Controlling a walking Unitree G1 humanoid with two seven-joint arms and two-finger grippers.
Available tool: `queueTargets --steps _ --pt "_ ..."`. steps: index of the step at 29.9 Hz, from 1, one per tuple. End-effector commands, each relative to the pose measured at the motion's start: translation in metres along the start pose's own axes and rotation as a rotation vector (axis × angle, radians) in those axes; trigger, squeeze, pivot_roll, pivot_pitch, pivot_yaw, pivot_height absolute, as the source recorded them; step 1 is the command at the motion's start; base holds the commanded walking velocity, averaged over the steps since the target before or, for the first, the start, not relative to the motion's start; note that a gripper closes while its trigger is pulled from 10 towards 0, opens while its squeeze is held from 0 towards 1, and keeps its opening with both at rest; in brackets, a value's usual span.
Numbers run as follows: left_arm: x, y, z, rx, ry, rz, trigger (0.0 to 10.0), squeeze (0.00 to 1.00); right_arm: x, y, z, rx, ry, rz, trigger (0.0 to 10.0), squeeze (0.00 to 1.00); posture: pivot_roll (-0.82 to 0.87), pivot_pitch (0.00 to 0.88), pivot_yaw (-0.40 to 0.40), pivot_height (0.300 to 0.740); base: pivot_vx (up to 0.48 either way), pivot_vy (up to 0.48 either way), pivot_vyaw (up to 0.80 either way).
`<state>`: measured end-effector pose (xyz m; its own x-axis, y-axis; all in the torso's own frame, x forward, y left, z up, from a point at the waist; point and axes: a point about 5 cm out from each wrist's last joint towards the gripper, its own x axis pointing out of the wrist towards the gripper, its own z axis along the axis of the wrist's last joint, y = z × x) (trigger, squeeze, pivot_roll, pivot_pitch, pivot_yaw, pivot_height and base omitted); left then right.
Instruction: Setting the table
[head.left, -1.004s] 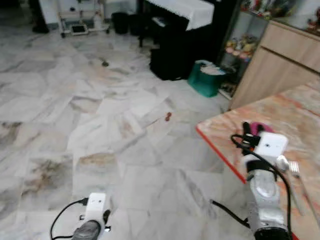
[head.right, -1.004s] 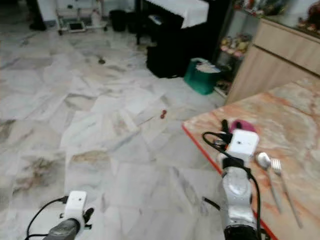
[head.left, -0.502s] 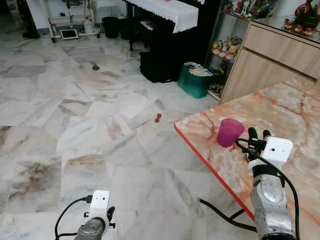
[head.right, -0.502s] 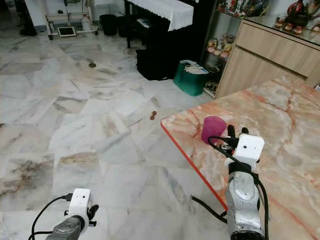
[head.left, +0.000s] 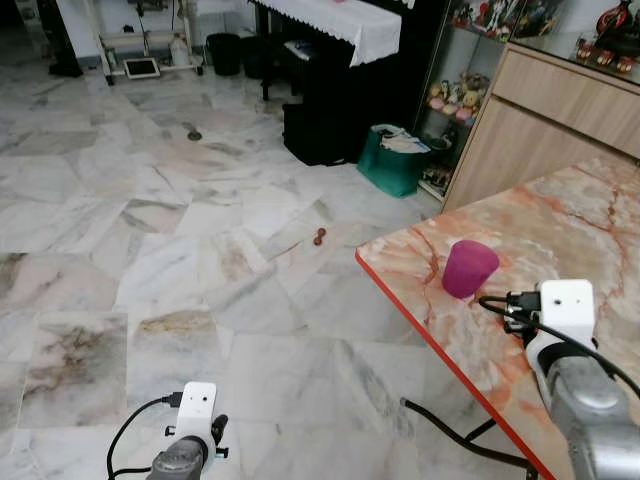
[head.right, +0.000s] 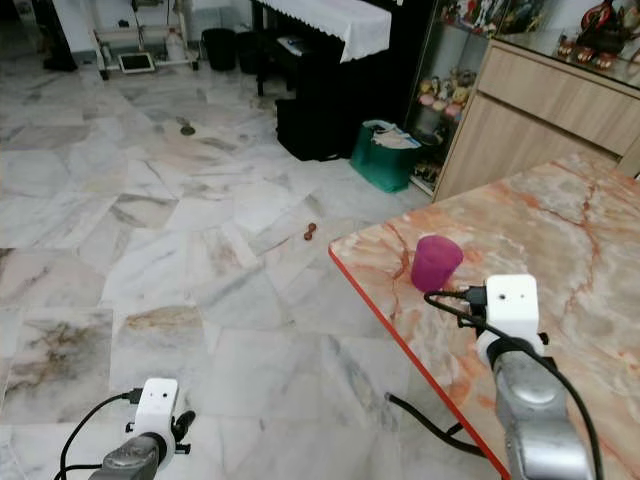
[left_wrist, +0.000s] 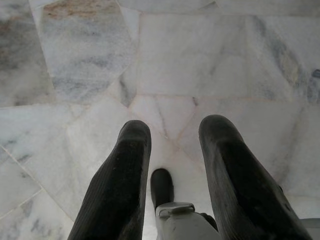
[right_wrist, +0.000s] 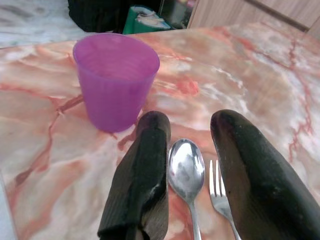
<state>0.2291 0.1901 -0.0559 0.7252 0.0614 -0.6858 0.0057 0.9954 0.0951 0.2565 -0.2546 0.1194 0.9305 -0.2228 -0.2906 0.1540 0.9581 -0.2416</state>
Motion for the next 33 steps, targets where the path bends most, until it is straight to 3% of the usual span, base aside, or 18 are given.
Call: queueTargets --steps 1,5,10,11,12,13,14,19,26,27,33 --pt "0.0 -0.001 -0.002 -0.008 0.012 -0.006 10.0 0.0 -0.007 -0.004 0.005 0.004 0.029 0.002 10.0 0.0 0.05 0.0 -0.059 0.74 0.0 0.0 0.0" --pt "0.0 0.0 -0.002 -0.004 0.015 -0.007 10.0 0.0 -0.016 -0.007 0.004 0.064 0.097 0.001 10.0 0.0 0.03 0.0 -0.049 0.74 0.0 0.0 0.0" --pt "0.0 -0.001 -0.003 -0.004 0.022 -0.01 10.0 0.0 -0.025 -0.005 -0.025 0.15 0.249 -0.008 10.0 0.0 0.03 0.0 -0.047 0.74 0.0 0.0 0.0" --pt "0.0 -0.001 -0.003 -0.003 0.021 -0.011 10.0 0.0 -0.027 -0.006 -0.033 0.171 0.285 -0.017 10.0 0.18 0.03 0.0 -0.045 0.74 0.0 0.0 0.0" --pt "0.0 0.0 -0.002 -0.002 0.02 -0.011 10.0 0.0 -0.027 -0.007 -0.035 0.179 0.296 -0.021 10.0 0.18 0.03 0.0 -0.044 0.74 0.0 0.0 0.0" --pt "0.0 0.0 -0.002 -0.001 0.02 -0.01 10.0 0.0 -0.027 -0.008 -0.037 0.186 0.305 -0.024 10.0 0.63 0.03 0.0 -0.044 0.74 0.0 0.0 0.0" --pt "0.0 0.002 -0.003 -0.001 0.022 -0.007 10.0 0.0 -0.025 -0.011 -0.04 0.169 0.313 -0.038 10.0 1.0 0.02 0.0 -0.042 0.74 0.0 0.0 0.0" --pt "0.0 0.003 -0.003 0.002 0.025 -0.003 10.0 0.0 -0.014 -0.012 -0.05 0.148 0.343 -0.046 10.0 1.0 0.02 0.0 -0.041 0.74 0.0 0.0 0.0" --pt "0.0 0.003 -0.001 -0.001 0.021 -0.002 10.0 0.0 0.0 0.005 -0.04 0.142 0.307 0.051 10.0 0.97 0.04 0.0 -0.043 0.74 0.0 0.0 0.0" --pt "0.0 0.003 -0.001 -0.001 0.021 -0.003 10.0 0.0 0.003 0.006 -0.038 0.148 0.301 0.049 10.0 0.0 0.04 0.0 -0.043 0.74 0.0 0.0 0.0" --pt "0.0 0.003 0.0 -0.003 0.019 -0.002 10.0 0.0 0.007 0.008 -0.036 0.153 0.288 0.053 10.0 0.0 0.05 0.0 -0.045 0.74 0.0 0.0 0.0"
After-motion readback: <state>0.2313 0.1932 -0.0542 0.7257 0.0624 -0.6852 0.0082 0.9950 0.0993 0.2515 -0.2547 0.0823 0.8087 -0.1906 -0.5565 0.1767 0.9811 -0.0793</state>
